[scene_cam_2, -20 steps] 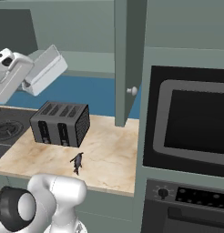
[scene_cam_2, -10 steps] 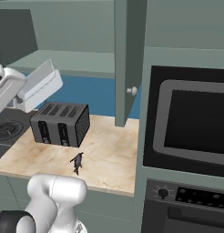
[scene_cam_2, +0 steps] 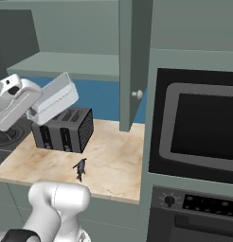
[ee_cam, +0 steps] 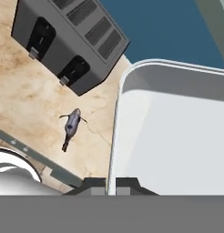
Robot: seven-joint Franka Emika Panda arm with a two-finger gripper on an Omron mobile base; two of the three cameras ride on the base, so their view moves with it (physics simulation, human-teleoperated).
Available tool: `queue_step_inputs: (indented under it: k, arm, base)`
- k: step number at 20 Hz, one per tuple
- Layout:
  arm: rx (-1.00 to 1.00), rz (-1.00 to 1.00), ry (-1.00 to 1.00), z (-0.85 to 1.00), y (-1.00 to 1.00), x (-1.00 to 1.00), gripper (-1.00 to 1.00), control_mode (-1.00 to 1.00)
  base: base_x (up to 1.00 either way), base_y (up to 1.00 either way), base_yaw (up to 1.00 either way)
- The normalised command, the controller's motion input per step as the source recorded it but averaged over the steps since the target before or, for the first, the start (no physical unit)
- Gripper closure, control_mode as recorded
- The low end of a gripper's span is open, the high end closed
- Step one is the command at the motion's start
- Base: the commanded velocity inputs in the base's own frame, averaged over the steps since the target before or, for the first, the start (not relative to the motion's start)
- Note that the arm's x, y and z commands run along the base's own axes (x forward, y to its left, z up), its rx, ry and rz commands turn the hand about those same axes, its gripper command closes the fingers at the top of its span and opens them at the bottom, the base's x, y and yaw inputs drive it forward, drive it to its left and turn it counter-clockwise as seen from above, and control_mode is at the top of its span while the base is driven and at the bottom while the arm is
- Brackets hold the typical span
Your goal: Retrieve the tupperware from the cabinet, then place the raw meat into the tupperware to avoid contamination.
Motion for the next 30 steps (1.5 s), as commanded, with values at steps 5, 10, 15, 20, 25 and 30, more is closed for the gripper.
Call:
queue_step_inputs:
  k: [5, 10, 15, 20, 25, 30]
  arm:
    - [0.06, 0.06, 0.11, -0.53, -0.17, 0.0, 1.0, -1.0]
    - [0.07, 0.06, 0.12, -0.49, -0.17, 0.0, 1.0, -1.0]
    - [0.05, 0.05, 0.09, -0.42, -0.2, 0.05, 1.0, -1.0]
    - [0.05, 0.02, 0.04, -0.27, -0.27, 0.15, 1.0, -1.0]
    - [0.02, 0.02, 0.05, -0.38, -0.43, 0.17, 1.0, -1.0]
    - [0.01, 0.02, 0.06, -0.4, -0.41, 0.17, 1.0, -1.0]
  base:
    - [0.0, 0.0, 0.0]
    - [0.0, 0.0, 0.0]
    - [0.0, 0.0, 0.0]
    - [0.0, 0.0, 0.0]
    - [0.0, 0.0, 0.0]
    - [0.0, 0.0, 0.0]
